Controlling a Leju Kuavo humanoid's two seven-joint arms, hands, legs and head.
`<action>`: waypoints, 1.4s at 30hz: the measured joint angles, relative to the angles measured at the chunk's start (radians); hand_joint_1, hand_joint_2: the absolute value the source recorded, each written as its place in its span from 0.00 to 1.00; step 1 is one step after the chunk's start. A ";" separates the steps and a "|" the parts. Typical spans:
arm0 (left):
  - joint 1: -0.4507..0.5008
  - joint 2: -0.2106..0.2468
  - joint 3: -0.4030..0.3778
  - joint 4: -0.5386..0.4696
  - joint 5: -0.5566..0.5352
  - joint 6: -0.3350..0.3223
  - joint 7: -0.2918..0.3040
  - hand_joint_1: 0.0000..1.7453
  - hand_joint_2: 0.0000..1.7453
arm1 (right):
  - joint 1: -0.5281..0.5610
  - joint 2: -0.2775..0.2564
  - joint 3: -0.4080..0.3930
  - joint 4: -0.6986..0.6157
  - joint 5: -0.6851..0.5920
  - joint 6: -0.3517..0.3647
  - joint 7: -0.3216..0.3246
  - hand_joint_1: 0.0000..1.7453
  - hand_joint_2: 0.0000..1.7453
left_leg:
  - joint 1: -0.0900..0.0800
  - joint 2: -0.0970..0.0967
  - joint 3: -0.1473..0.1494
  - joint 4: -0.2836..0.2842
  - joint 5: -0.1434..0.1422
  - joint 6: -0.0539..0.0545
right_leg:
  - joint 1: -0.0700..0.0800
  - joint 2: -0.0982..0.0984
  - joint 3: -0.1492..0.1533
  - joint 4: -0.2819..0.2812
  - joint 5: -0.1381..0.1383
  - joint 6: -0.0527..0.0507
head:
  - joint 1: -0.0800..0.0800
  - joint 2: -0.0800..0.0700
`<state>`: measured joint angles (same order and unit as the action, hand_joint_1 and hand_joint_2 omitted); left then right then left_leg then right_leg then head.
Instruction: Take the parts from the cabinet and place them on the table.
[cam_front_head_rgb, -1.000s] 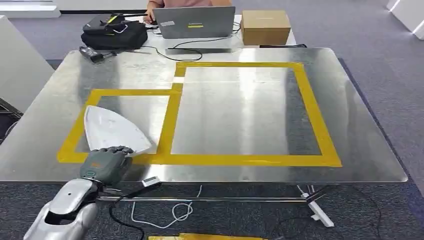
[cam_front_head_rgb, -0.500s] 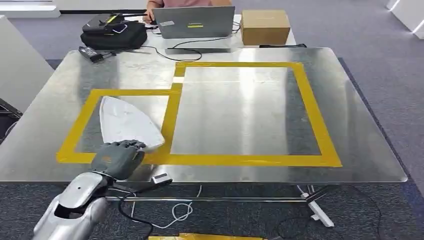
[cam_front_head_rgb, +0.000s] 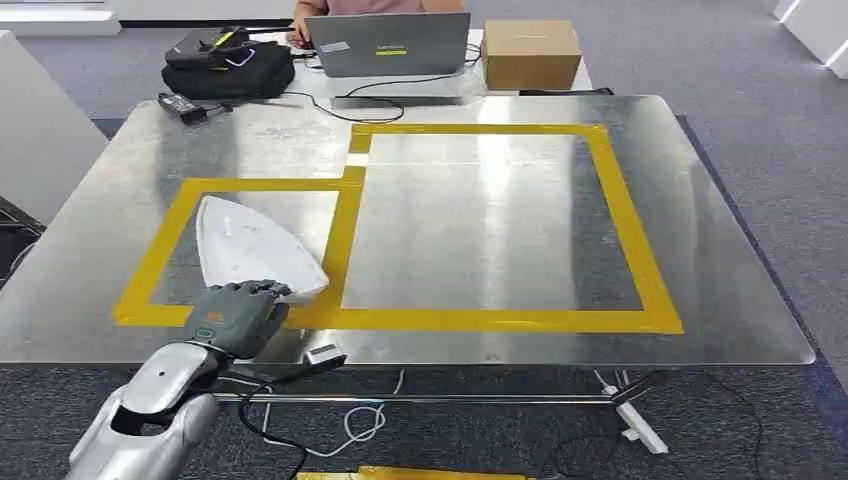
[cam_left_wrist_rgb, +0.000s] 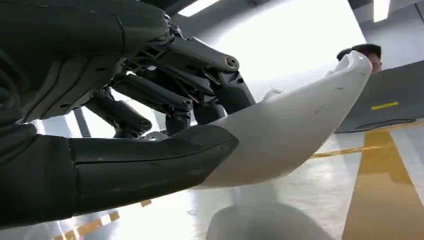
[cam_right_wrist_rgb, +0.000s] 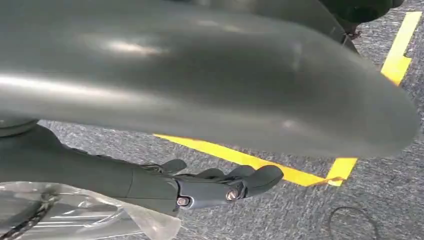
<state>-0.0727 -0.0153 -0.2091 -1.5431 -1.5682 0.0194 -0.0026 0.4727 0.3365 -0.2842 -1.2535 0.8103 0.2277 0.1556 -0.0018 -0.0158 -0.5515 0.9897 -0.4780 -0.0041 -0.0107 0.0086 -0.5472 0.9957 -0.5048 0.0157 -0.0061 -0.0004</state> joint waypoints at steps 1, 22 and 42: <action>0.000 0.001 0.000 0.000 0.000 -0.004 0.003 1.00 1.00 | 0.000 0.000 -0.001 0.001 0.000 0.000 0.000 0.00 0.00 | 0.000 0.000 0.000 0.000 0.000 0.000 | 0.000 0.000 0.000 0.000 0.000 0.000 | 0.000 0.000; 0.016 0.018 -0.005 0.000 0.000 -0.037 0.024 1.00 1.00 | -0.008 0.000 -0.015 0.008 0.009 0.003 0.000 0.00 0.00 | 0.000 0.000 0.000 0.000 0.000 0.000 | 0.000 0.000 0.000 0.000 0.000 0.000 | 0.000 0.000; 0.025 0.004 0.006 0.000 0.005 -0.038 -0.025 0.00 0.00 | -0.014 0.000 -0.019 0.017 0.014 0.009 -0.003 0.00 0.00 | 0.000 0.000 0.000 0.000 0.000 0.000 | 0.000 0.000 0.000 0.000 0.000 0.000 | 0.000 0.000</action>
<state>-0.0475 -0.0111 -0.2026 -1.5435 -1.5637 -0.0183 -0.0278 0.4586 0.3368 -0.3029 -1.2364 0.8240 0.2365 0.1526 -0.0018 -0.0158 -0.5516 0.9897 -0.4781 -0.0041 -0.0107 0.0085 -0.5470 0.9957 -0.5049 0.0158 -0.0061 0.0000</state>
